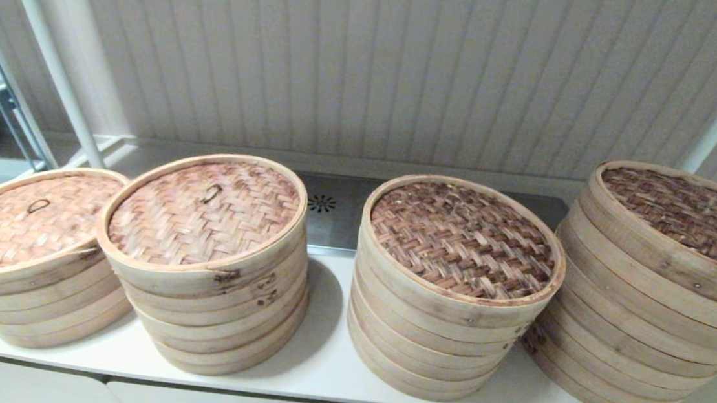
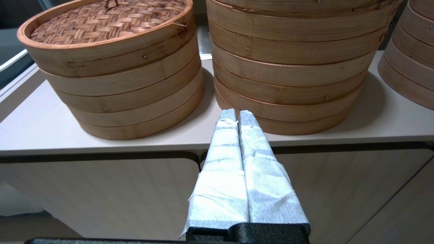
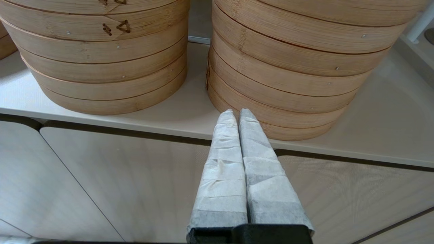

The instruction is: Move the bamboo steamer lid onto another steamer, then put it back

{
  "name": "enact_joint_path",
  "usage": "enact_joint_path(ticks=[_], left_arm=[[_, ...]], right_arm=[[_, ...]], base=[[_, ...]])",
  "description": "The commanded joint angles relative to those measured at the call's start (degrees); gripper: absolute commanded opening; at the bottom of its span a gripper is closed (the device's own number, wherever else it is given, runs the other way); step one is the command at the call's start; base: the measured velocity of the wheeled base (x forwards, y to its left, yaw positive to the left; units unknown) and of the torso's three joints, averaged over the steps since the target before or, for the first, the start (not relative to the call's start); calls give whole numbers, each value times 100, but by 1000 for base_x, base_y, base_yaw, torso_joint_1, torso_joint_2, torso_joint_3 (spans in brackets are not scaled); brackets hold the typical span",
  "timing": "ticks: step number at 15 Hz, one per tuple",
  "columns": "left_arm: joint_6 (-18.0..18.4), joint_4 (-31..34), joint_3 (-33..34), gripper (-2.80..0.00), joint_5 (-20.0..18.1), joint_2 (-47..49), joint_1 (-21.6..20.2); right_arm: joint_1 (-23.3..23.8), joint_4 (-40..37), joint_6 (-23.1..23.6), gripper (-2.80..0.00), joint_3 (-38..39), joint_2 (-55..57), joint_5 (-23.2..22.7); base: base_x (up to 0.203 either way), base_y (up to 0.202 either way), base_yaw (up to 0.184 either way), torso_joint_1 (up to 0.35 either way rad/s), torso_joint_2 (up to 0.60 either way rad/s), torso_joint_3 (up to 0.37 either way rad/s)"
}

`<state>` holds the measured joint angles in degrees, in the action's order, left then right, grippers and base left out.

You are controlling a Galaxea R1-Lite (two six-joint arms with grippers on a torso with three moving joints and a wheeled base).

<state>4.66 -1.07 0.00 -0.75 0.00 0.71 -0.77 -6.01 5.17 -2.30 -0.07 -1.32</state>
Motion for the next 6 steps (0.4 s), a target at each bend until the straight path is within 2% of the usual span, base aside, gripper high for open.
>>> enact_joint_path(ticks=[1, 6], left_arm=[[-9, 2, 70, -280, 5, 18, 0], [-78, -42, 79, -280, 13, 11, 0]], right_arm=[[-2, -5, 2, -280, 2, -28, -9], [-2, 3, -148, -280, 2, -28, 0]], base=[[0, 0, 0, 0, 0, 0], [0, 0, 0, 0, 0, 0]])
